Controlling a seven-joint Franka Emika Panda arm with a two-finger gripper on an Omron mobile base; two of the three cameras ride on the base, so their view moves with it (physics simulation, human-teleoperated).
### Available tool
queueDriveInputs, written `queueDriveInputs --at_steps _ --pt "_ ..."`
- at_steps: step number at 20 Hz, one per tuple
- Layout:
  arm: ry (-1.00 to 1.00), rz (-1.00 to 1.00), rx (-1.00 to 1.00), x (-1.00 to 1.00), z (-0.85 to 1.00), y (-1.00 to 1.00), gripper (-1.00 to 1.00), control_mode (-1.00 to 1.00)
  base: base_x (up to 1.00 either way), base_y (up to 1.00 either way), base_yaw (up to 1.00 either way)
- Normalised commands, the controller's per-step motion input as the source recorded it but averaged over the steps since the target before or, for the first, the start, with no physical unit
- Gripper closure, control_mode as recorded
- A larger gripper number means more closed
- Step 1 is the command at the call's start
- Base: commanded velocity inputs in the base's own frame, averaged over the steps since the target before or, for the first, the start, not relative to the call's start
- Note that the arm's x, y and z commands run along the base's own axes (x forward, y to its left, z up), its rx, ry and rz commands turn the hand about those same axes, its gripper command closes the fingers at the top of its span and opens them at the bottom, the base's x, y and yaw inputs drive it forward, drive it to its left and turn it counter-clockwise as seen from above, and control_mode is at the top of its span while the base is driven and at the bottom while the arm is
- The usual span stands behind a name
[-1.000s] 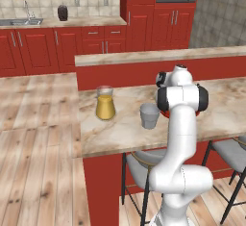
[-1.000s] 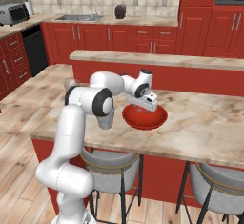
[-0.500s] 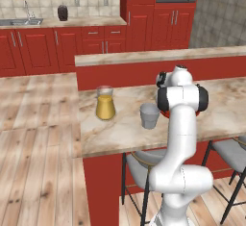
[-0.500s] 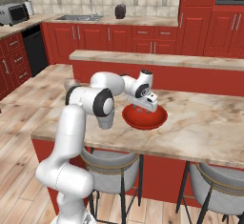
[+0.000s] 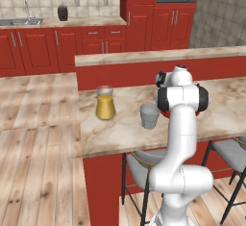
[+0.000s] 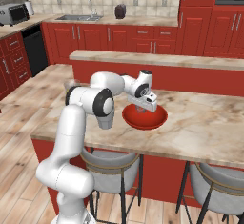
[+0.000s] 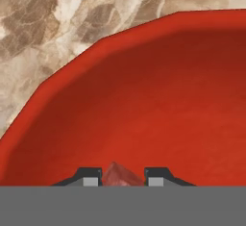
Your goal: There are two ice cubes in the ice bowl. Place both ice cubes in the glass cup.
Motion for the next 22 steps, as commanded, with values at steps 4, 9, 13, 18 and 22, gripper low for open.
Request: queueDriveInputs --at_steps 4,9,13,18,22 --pt "-0.02 0.0 0.02 -0.17 0.74 0.15 1.0 -1.0 0.0 0.0 0.0" --pt "0.0 0.0 0.0 -0.51 0.94 0.52 1.0 -1.0 0.0 0.0 0.0" --pt "0.02 0.0 0.0 -0.36 0.5 0.87 1.0 -1.0 0.0 0.0 0.0" --pt "0.02 0.0 -0.01 -0.23 0.04 0.97 1.0 -1.0 0.0 0.0 0.0" --pt "0.01 0.0 -0.01 -0.05 0.0 0.5 1.0 -1.0 0.0 0.0 0.0"
